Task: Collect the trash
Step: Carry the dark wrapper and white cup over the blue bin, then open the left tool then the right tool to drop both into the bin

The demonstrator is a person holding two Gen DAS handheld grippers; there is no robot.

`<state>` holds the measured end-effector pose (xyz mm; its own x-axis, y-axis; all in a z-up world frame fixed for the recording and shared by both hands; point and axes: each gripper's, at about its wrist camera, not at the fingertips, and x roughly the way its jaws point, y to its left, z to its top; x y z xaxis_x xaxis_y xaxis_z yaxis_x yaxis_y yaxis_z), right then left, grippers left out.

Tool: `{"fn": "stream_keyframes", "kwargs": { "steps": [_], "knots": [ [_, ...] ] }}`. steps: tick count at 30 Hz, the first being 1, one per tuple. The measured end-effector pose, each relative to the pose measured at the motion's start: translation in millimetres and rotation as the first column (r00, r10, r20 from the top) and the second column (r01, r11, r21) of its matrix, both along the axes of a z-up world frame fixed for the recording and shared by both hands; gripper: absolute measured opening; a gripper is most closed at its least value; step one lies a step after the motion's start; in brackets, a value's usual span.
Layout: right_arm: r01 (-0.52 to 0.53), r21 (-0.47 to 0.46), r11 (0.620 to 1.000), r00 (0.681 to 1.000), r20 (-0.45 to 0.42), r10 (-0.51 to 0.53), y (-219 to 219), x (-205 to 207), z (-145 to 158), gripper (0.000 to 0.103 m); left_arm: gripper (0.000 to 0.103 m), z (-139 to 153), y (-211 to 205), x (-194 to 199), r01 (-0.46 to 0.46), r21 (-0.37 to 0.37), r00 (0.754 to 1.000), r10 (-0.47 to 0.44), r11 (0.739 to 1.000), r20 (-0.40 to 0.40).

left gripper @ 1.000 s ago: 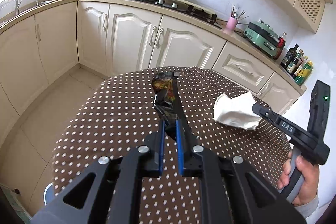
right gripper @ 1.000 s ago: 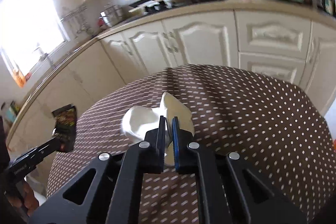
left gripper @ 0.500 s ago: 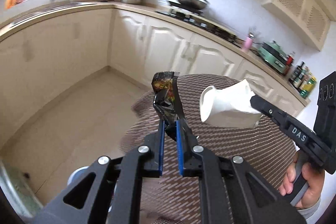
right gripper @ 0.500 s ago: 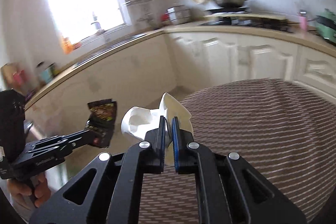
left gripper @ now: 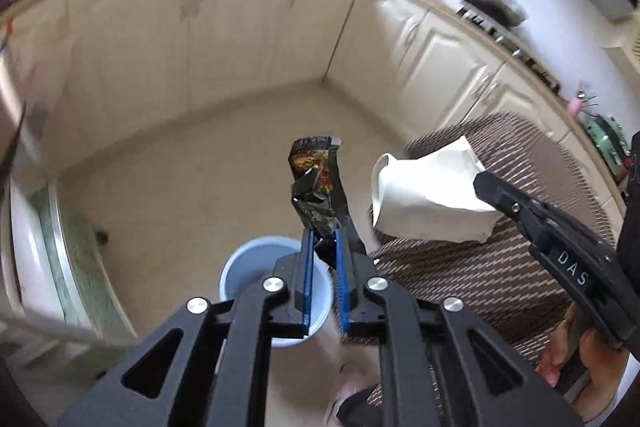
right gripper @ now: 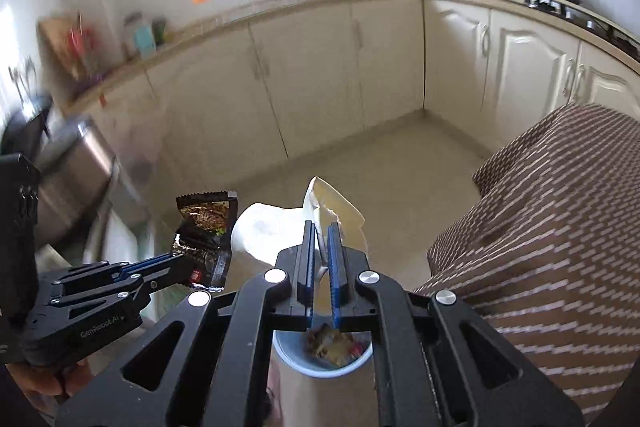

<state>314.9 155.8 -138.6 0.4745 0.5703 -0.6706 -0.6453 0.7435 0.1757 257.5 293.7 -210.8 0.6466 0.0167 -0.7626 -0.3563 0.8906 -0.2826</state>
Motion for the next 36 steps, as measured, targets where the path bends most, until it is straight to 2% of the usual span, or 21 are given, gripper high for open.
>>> {"fn": "stream_keyframes", "kwargs": {
  "steps": [5,9,12,16,17,19,23,28,36],
  "knots": [
    [-0.019,-0.143,0.99,1.0,-0.017,0.017,27,-3,-59,0.005,0.01,-75,17,13,-0.013,-0.073,0.991,0.003,0.997,-0.136],
    [-0.013,-0.188,0.982,0.998,-0.059,0.002,28,6,-91,0.005,0.01,-118,21,32,-0.002,-0.121,0.979,-0.023,0.993,-0.201],
    [-0.003,-0.207,0.978,0.997,-0.076,-0.013,28,14,-107,0.005,0.01,-136,20,52,0.007,-0.139,0.973,-0.039,0.99,-0.226],
    [0.01,-0.223,0.975,0.996,-0.082,-0.029,30,25,-118,0.005,0.015,-147,22,64,0.022,-0.147,0.964,-0.059,0.989,-0.259],
    [0.013,-0.225,0.974,0.996,-0.086,-0.033,30,27,-121,0.005,0.024,-147,22,68,0.024,-0.148,0.965,-0.061,0.989,-0.256],
    [0.017,-0.229,0.973,0.995,-0.093,-0.039,32,28,-126,0.006,0.035,-147,23,68,0.027,-0.151,0.969,-0.063,0.988,-0.239],
    [0.011,-0.231,0.973,0.993,-0.11,-0.038,34,29,-130,0.006,0.036,-140,26,64,0.013,-0.151,0.975,-0.046,0.988,-0.219],
    [0.003,-0.241,0.971,0.992,-0.124,-0.033,41,30,-136,0.006,0.036,-141,33,51,-0.017,-0.179,0.975,-0.023,0.984,-0.22],
    [-0.031,-0.25,0.968,0.99,-0.138,-0.004,55,28,-142,0.006,0.036,-143,35,40,-0.025,-0.182,0.974,-0.017,0.983,-0.224]
  ]
}}
